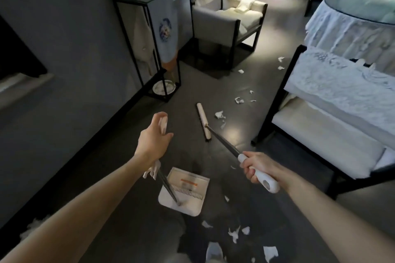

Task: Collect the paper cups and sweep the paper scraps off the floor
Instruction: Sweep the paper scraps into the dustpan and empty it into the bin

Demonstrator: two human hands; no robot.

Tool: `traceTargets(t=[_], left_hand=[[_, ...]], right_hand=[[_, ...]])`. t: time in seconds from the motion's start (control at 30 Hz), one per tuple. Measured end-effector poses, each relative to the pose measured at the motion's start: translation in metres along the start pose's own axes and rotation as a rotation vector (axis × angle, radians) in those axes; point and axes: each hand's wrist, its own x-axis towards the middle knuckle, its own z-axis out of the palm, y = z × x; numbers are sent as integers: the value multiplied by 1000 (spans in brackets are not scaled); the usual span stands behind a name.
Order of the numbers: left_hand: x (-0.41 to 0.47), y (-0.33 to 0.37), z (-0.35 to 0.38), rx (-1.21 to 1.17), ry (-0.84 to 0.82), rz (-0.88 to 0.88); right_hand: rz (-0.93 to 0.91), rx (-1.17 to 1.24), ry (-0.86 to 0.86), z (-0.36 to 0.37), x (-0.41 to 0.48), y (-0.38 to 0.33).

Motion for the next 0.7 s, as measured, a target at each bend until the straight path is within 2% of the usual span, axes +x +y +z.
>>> traceTargets(t=[0.2, 0.43, 0.7], left_hand=[[116, 38, 11, -13, 33, 59], [291, 73, 36, 11, 19, 143], [508, 128, 61, 57, -130, 294]], right_hand=[[-51, 107, 3, -37, 65, -81], [-44, 223, 66, -73, 187, -192], [-40, 375, 135, -108, 292, -324]])
